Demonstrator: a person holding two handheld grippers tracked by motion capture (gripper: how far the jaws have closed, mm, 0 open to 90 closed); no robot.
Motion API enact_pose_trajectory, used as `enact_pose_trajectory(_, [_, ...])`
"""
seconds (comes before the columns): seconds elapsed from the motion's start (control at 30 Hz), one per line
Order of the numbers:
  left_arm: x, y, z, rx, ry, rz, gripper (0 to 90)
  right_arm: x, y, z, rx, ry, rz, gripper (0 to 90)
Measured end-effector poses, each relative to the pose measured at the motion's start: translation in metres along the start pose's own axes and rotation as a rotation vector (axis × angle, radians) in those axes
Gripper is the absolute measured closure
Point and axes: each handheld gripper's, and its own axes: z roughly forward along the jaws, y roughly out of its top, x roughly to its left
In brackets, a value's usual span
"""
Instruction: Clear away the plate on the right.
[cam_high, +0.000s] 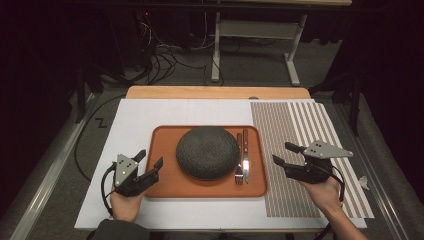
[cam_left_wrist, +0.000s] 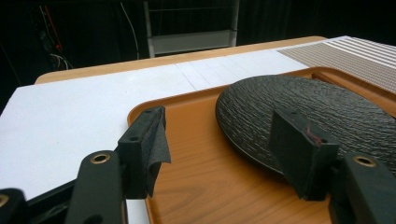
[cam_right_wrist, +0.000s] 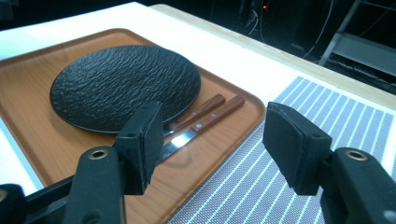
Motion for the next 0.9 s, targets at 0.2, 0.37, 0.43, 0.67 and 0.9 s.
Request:
enact_pose_trajectory(0.2, [0.000,0.000,-0.001,-0.002,0.001,-0.002,36.8,-0.006,-0.003,-0.009,-0.028,-0.010,0.023,39.1])
enact_pose_trajectory(0.37, [0.001,0.000,-0.001,-0.004,0.002,-0.007,36.9,-0.011,-0.007,-0.016,-0.047,-0.026,0.037,37.5])
enact_pose_trajectory(0.43, [0.001,0.000,-0.001,-0.003,0.003,-0.007,36.9,-0.013,-0.009,-0.019,-0.049,-0.031,0.041,37.2])
enact_pose_trajectory(0.67, [0.001,0.000,-0.001,-0.004,0.003,-0.009,36.9,-0.018,-0.013,-0.028,-0.070,-0.039,0.070,36.4])
enact_pose_trajectory(0.9, [0.001,0.000,-0.002,-0.006,0.001,-0.011,36.9,-0.022,-0.016,-0.034,-0.093,-0.047,0.080,35.5])
